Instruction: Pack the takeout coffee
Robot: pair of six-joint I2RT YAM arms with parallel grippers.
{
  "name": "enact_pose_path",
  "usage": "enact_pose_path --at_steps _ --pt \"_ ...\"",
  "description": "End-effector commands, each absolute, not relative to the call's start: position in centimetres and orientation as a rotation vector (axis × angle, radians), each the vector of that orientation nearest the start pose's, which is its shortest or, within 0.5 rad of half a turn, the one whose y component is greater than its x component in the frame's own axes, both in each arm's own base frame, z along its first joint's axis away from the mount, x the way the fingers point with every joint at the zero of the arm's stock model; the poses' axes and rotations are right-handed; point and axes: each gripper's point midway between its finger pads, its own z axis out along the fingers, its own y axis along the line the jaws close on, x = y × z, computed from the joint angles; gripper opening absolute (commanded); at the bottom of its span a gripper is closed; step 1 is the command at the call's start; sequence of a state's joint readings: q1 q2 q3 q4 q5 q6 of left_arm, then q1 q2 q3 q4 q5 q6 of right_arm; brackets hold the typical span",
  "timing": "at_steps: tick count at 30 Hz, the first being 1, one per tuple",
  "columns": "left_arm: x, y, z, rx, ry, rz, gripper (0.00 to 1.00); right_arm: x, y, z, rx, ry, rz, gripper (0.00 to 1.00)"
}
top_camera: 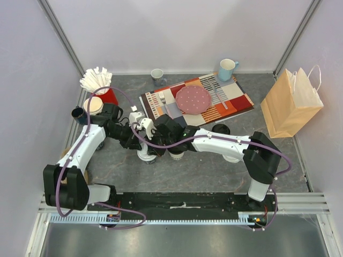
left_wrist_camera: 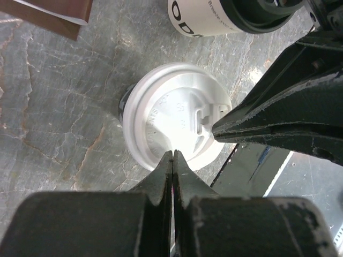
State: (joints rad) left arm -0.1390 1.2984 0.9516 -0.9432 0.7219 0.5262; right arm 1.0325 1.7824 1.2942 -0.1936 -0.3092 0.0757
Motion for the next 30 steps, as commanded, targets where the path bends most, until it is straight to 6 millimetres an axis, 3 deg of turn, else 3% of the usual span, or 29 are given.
enact_pose_path --at_steps 1,5,8,11,15,18,20,24,30 --pt "21.4 -14.4 16.2 1.053 2.231 -0.918 0.02 21.1 45.4 17.2 -1.226 1.946 0.931 0.00" --pt "21.9 -14.8 17.7 1.047 2.188 -0.928 0.02 22.4 46.0 19.1 -1.188 1.908 0.899 0.00" --pt "22.1 -14.6 16.4 1.035 2.231 -0.927 0.02 22.7 46.0 18.6 -1.170 1.932 0.878 0.00" --pt "22.5 -14.3 14.5 1.008 2.282 -0.905 0.02 22.8 45.2 16.0 -1.160 2.004 0.842 0.00" --pt "22.5 -14.0 12.2 0.998 2.338 -0.895 0.02 22.0 43.6 10.9 -1.167 2.122 0.812 0.00" --pt "22.4 -13.8 11.4 1.001 2.366 -0.889 0.02 21.6 43.2 9.3 -1.170 2.155 0.815 0.00" --pt "22.4 -13.8 11.4 1.007 2.362 -0.885 0.02 21.6 43.2 9.3 -1.170 2.156 0.819 0.00" --pt "22.4 -13.7 12.2 1.015 2.331 -0.865 0.02 21.8 43.6 11.8 -1.167 2.098 0.831 0.00" --pt "21.9 -14.9 16.5 1.031 2.211 -0.927 0.02 22.0 44.4 16.3 -1.195 2.004 0.850 0.00"
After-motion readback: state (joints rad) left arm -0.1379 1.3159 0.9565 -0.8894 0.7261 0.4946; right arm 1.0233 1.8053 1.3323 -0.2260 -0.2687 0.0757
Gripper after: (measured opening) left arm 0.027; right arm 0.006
